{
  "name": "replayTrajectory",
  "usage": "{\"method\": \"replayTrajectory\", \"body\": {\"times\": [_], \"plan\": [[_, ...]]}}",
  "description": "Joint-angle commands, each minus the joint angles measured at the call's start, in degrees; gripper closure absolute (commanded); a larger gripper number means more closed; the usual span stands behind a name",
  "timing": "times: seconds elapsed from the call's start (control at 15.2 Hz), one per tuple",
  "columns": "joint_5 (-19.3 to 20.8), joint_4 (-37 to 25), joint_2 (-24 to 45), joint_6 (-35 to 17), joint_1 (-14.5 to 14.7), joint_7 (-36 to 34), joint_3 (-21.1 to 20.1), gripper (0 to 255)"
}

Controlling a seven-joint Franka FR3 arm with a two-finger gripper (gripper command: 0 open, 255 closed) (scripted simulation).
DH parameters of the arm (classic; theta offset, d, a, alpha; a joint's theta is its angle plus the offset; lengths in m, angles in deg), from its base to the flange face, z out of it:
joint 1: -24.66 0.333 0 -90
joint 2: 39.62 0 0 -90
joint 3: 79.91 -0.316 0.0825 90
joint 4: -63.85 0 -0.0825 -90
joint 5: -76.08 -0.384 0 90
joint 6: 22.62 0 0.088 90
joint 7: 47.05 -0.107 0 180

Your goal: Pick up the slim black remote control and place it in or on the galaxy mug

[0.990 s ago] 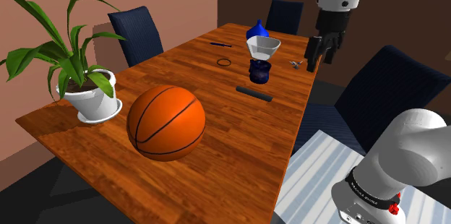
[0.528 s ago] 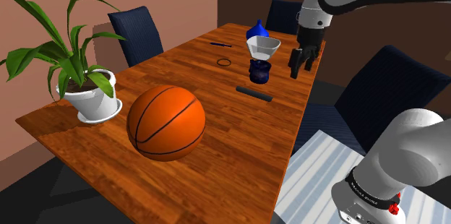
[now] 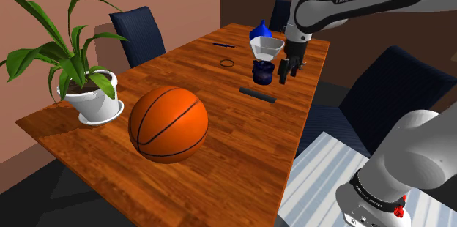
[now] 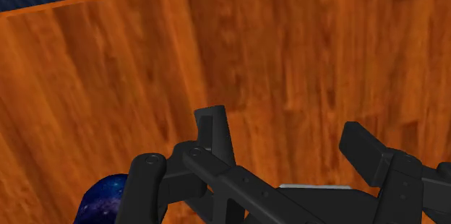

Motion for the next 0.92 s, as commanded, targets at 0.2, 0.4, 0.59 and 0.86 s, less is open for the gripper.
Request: {"method": "replayTrajectory", "body": {"times": [0.2,0.4,0.59,0.86], "plan": [[-2.18,-3.5,11.11,-7.95,0.97,6.3,2.07,0],[-4.2,-6.69,17.83,-11.49,1.29,10.45,2.91,0],[-6.64,-10.62,24.65,-14.28,1.32,14.65,3.24,0],[-8.13,-12.01,28.64,-16.78,1.14,16.76,3.03,0]]}}
